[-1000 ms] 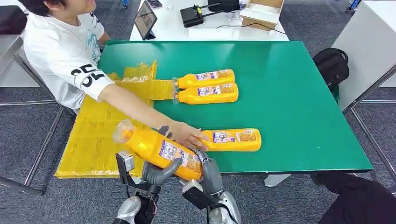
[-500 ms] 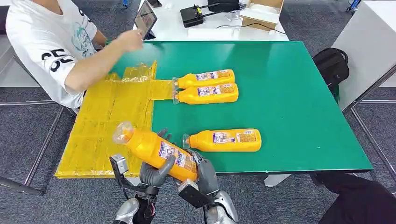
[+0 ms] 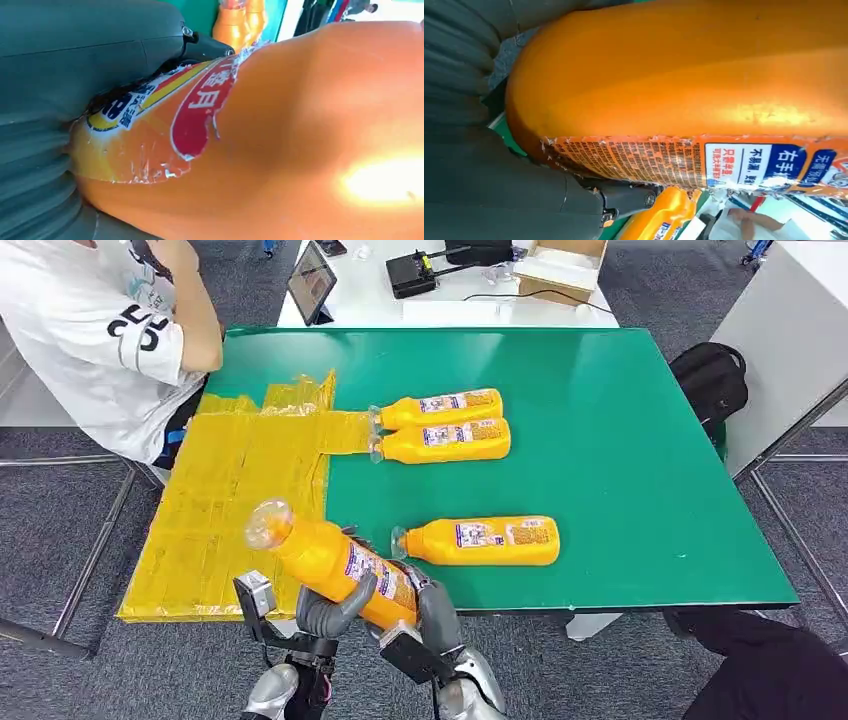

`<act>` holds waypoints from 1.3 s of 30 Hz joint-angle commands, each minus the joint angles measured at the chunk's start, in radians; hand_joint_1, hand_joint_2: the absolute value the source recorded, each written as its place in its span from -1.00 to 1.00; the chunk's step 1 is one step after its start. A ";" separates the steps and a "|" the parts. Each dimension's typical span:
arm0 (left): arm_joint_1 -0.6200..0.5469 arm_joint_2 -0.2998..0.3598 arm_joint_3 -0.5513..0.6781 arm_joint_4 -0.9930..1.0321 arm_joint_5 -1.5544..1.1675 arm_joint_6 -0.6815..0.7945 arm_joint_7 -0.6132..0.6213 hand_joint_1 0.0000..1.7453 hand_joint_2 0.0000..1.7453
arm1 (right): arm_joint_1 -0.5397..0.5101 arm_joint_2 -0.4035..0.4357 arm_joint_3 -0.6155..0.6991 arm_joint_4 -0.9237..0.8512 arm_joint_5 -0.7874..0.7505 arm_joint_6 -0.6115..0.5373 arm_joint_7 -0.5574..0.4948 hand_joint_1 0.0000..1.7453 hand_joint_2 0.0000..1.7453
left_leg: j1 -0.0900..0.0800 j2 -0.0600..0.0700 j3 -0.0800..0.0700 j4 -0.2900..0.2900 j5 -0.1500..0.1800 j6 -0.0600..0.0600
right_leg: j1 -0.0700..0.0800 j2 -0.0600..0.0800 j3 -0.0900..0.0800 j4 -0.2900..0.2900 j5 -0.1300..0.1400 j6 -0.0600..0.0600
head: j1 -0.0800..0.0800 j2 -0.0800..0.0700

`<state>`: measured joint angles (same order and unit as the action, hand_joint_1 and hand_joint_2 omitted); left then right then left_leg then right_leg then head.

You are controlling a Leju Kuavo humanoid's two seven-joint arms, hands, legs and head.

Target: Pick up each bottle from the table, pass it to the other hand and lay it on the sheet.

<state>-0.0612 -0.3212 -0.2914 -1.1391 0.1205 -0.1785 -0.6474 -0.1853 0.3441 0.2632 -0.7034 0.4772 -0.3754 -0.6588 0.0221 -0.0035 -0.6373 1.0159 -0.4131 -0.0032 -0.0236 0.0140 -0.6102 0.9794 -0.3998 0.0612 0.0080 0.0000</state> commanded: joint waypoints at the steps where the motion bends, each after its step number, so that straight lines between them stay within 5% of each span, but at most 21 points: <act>1: -0.030 -0.028 -0.029 -0.020 -0.052 0.041 -0.011 1.00 1.00 | 0.004 0.005 0.113 0.029 -0.016 0.052 -0.007 -1.00 -1.00 | 0.000 -0.001 0.006 0.000 -0.003 0.002 | 0.001 -0.003 0.006 0.000 -0.003 -0.003 | 0.000 0.000; 16: -0.215 -0.027 0.232 -0.097 -0.303 0.323 -0.007 1.00 1.00 | 0.036 0.005 0.112 -0.230 0.012 0.255 -0.009 -1.00 -1.00 | 0.001 -0.001 0.002 0.002 -0.001 0.001 | 0.001 -0.003 0.002 0.002 -0.002 -0.003 | 0.000 0.000; 23: -0.413 0.035 0.424 0.110 -0.587 0.620 -0.036 1.00 1.00 | 0.003 -0.006 0.015 -0.321 -0.027 0.248 -0.039 -1.00 -1.00 | 0.000 -0.002 0.002 0.000 0.002 0.000 | 0.001 -0.004 0.003 0.001 0.000 -0.003 | 0.001 0.000; 31: -0.502 0.089 0.478 0.315 -0.679 0.750 -0.051 1.00 1.00 | 0.019 -0.009 -0.086 -0.393 -0.076 0.280 -0.027 -1.00 -1.00 | 0.000 -0.002 0.004 -0.002 0.003 0.001 | 0.001 -0.005 0.005 0.000 0.000 -0.003 | 0.001 0.000; 34: -0.541 0.107 0.471 0.437 -0.797 0.865 -0.044 1.00 1.00 | 0.020 -0.002 -0.084 -0.388 -0.083 0.280 -0.039 -1.00 -1.00 | 0.000 -0.002 0.005 -0.002 0.002 0.001 | 0.001 -0.005 0.007 0.000 -0.001 -0.003 | 0.001 0.000; 39: -0.525 0.078 0.658 0.383 -1.547 0.877 0.132 1.00 1.00 | 0.062 -0.020 -0.015 -0.527 -0.196 0.209 -0.039 -1.00 -1.00 | 0.001 0.000 0.005 -0.001 0.001 0.001 | 0.001 -0.003 0.006 0.001 -0.001 -0.003 | 0.000 0.000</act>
<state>-0.5197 -0.2537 0.1647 -0.8767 -0.8466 0.6889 -0.6425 -0.1513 0.3449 0.2308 -1.1035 0.3701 -0.1018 -0.6638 0.0226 -0.0047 -0.6382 1.0159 -0.4096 -0.0035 -0.0233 0.0114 -0.6101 0.9807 -0.3990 0.0613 0.0084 0.0000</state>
